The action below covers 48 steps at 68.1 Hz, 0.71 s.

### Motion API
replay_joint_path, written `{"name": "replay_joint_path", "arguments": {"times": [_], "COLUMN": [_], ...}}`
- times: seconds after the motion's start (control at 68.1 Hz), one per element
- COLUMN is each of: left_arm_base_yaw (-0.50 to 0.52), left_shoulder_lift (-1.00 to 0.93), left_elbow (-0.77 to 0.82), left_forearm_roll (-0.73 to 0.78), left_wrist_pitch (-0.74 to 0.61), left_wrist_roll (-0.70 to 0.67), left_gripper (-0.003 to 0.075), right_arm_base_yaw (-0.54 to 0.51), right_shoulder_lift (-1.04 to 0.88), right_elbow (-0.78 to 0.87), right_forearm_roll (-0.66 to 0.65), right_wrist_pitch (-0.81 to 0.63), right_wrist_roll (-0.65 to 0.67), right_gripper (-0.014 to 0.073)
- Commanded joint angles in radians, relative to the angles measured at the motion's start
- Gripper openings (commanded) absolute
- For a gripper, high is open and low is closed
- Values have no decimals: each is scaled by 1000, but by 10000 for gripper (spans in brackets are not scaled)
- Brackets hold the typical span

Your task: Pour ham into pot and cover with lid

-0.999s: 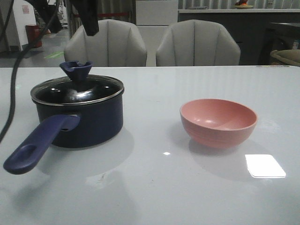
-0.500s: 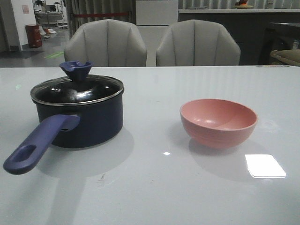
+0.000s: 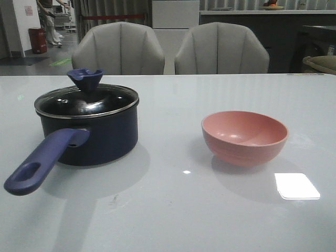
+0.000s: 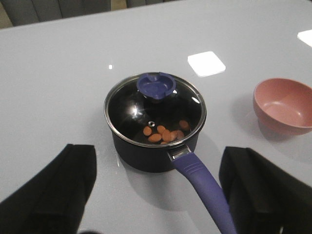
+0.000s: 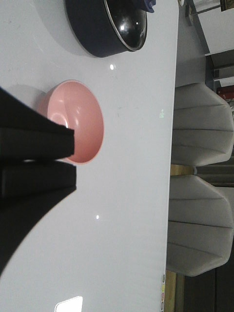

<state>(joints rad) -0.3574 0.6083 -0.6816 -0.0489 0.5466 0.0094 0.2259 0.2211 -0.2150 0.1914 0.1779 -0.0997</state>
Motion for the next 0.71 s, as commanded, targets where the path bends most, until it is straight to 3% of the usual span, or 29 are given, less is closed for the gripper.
{"name": "replay_joint_path", "arguments": {"times": [0.0,0.294,0.367,0.426,0.485,0.544,0.69], "left_arm_base_yaw": [-10,-10,-10,-10,-10,-10,-10], "left_shoulder_lift": [-143,-513,-553,-568,-570,-570,-570], "left_elbow": [79,336,359,360,360,360,364], "left_forearm_roll": [-10,-51,-53,-55,-55,-55,-55], "left_wrist_pitch": [-130,-173,-203,-207,-207,-207,-199], "left_wrist_roll": [4,4,4,4,4,4,4], "left_gripper": [552,536,467,366,204,95,133], "right_arm_base_yaw": [0,0,0,0,0,0,0], "right_shoulder_lift": [5,5,5,5,5,5,5], "right_elbow": [-30,-30,-30,-30,-30,-30,-30], "right_forearm_roll": [-2,-2,-2,-2,-2,-2,-2], "right_wrist_pitch": [-89,-89,-89,-89,-89,-89,-89], "right_wrist_roll": [-10,-10,-10,-10,-10,-10,-10], "right_gripper": [151,151,151,151,151,151,151]}}
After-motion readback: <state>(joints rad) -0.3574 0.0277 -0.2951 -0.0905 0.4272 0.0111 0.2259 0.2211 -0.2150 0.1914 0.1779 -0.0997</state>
